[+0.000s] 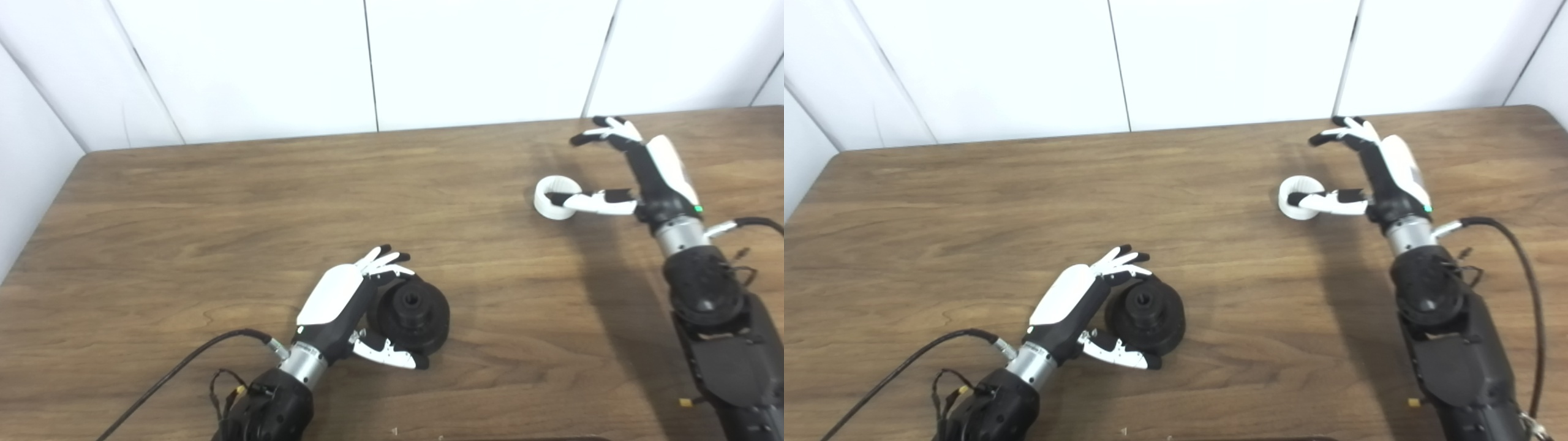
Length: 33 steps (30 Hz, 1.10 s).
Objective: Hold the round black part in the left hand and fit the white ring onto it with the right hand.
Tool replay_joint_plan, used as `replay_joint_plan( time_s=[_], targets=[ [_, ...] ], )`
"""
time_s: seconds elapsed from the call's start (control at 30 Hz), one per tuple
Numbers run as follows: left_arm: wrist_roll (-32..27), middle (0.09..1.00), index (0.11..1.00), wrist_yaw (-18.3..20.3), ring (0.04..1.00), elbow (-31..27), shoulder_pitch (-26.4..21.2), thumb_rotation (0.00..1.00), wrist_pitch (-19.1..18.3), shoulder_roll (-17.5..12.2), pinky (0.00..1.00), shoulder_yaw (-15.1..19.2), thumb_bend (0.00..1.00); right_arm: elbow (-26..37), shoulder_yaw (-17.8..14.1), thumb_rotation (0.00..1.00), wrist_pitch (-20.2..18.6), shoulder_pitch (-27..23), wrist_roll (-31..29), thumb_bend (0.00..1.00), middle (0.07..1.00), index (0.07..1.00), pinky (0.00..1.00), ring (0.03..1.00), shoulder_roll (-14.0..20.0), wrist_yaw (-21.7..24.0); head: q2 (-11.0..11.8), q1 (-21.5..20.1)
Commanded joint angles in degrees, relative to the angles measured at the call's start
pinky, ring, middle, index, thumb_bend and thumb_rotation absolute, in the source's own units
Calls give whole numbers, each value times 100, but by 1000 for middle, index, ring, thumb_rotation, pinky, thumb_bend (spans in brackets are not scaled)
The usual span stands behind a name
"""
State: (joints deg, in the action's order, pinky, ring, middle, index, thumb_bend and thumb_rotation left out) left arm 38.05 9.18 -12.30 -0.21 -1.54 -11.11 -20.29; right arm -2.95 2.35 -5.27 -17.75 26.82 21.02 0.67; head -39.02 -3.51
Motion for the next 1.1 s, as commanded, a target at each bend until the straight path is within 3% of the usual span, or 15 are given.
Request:
replay_joint_plan(
  time_s=[0.0, 1.07],
  targets=[
    [6, 907, 603, -18, 983, 27, -4, 228, 34, -70, 945, 42, 920, 22, 0, 286, 76, -316, 118, 944, 936, 688, 985, 999, 141, -76, 3, -10],
    [20, 904, 604, -47, 979, 15, 34, 241, 61, -4, 932, 71, 922, -1260, 336, 298, 238, -895, 282, 959, 923, 692, 988, 1000, 185, -151, 44, 59]
  ],
)
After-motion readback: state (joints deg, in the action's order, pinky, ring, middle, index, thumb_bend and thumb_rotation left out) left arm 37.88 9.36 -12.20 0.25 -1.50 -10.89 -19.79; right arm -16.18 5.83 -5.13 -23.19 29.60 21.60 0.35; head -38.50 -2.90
